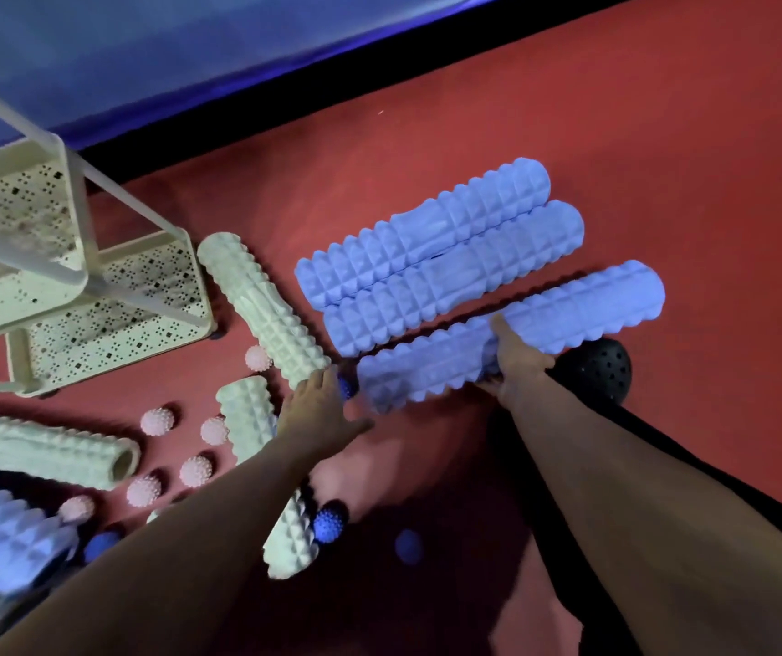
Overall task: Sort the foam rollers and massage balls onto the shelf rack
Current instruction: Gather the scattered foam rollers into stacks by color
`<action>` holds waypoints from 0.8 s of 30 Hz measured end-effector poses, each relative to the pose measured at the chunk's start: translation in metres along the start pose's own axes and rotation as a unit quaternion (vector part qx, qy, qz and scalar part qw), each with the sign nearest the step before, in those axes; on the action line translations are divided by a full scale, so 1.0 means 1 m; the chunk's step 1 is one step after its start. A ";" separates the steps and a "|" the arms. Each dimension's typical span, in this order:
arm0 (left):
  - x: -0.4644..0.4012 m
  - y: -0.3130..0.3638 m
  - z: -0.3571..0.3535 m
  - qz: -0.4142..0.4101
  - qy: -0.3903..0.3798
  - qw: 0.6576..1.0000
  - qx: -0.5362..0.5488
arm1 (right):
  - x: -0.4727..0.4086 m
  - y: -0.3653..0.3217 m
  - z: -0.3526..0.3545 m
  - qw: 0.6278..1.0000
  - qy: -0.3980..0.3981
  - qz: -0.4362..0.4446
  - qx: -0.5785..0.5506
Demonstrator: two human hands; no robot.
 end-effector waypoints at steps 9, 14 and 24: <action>-0.018 -0.004 -0.034 -0.033 -0.062 0.997 -0.038 | -0.052 0.024 -0.016 0.999 -0.026 -0.001 0.019; -0.022 -0.007 -0.034 0.010 -0.045 0.999 -0.020 | -0.035 0.022 -0.033 0.999 -0.024 -0.005 0.023; -0.021 -0.027 -0.044 0.044 -0.058 0.997 -0.008 | -0.030 0.041 -0.048 0.997 -0.042 -0.047 0.048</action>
Point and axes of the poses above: each hand's wrist, its own x-axis away from the middle knuckle, its own z-axis out of the back of the hand, y = z × x, the point moved 5 cm from there along -x, towards the middle knuckle, and after that the axes turned 13 degrees about -x, right-handed, at the moved point
